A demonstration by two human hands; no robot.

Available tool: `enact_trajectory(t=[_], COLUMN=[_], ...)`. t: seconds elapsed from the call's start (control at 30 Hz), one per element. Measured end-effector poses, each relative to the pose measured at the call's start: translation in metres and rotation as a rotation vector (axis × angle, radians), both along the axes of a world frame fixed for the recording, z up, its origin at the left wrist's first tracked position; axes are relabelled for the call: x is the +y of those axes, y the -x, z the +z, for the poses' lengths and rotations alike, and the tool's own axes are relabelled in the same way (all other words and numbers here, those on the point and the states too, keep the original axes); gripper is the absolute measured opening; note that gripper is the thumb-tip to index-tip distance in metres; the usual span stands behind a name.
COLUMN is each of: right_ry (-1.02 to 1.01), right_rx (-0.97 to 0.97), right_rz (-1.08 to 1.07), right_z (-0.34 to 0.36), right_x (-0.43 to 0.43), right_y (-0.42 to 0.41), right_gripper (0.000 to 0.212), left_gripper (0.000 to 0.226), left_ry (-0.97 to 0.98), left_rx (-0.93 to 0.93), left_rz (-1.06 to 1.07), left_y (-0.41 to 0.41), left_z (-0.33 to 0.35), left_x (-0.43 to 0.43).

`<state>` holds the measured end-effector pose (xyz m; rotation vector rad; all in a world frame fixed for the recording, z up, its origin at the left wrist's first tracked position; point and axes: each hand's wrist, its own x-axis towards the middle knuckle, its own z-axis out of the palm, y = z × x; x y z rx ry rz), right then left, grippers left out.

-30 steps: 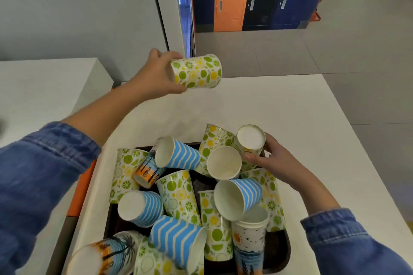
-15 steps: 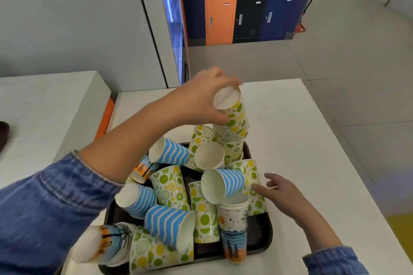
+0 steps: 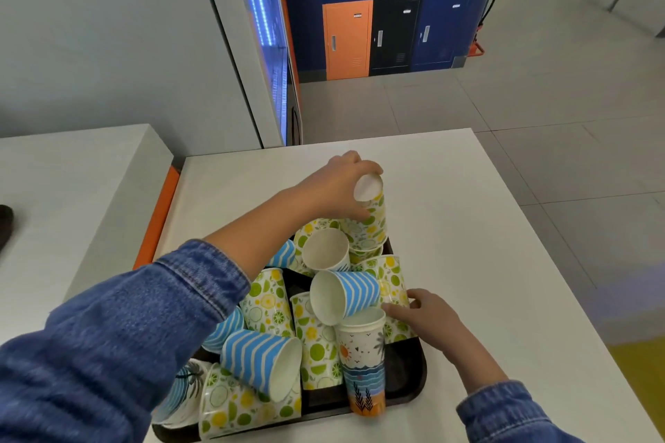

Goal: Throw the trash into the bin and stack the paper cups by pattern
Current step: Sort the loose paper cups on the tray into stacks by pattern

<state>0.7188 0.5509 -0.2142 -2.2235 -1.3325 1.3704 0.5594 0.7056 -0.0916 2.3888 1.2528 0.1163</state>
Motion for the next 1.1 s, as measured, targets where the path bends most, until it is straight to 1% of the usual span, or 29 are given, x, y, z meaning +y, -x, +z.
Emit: enact_trajectory(t=[0.1,0.17,0.27,0.4,0.47,0.57,0.67,0.77,0.87,1.0,1.1], right_ry=[0.0,0.0,-0.027,-0.046,-0.051,-0.06,-0.116,-0.195,-0.256,-0.324,-0.352], right_rx=[0.02,0.022,-0.023,-0.051,-0.061,-0.076,-0.148,-0.249,-0.259,-0.225,-0.238], right_rz=[-0.009,-0.017,-0.019,-0.026,-0.046,-0.075,-0.074,-0.068,-0.088,-0.133,-0.132], right_z=[-0.002,-0.003,-0.004,-0.003,-0.001,0.004,0.011,0.019,0.024,0.025,0.022], right_x=[0.0,0.0,-0.001,-0.003,-0.006,-0.011,-0.015,-0.02,-0.023,-0.023,-0.022], right_y=[0.001,0.001,0.001,0.004,0.004,0.002,-0.004,-0.013,-0.02,-0.023,-0.022], right_gripper=[0.059,0.054,0.052,0.054,0.059,0.065,0.067,0.067,0.067,0.068,0.069], left_gripper=[0.071,0.071,0.071,0.072,0.076,0.085,0.078,0.064,0.057,0.053,0.057], left_ry=[-0.007,-0.009,-0.018,-0.015,0.01,0.107,0.088,0.048,0.041,0.165,0.225], left_rx=[0.08,0.143,0.198,0.208,0.195,0.075,-0.017,-0.022,-0.008,-0.022,-0.016], left_rz=[-0.02,-0.034,-0.04,-0.037,-0.035,0.033,0.104,0.183,0.273,0.381,0.443], left_y=[0.001,0.001,-0.002,-0.005,-0.003,0.008,0.033,0.068,0.097,0.107,0.093], left_z=[-0.013,-0.021,-0.03,-0.035,-0.034,-0.026,-0.01,0.004,0.006,-0.01,-0.025], left_x=[-0.003,-0.005,-0.007,-0.007,-0.007,-0.009,-0.009,-0.012,-0.018,-0.021,-0.014])
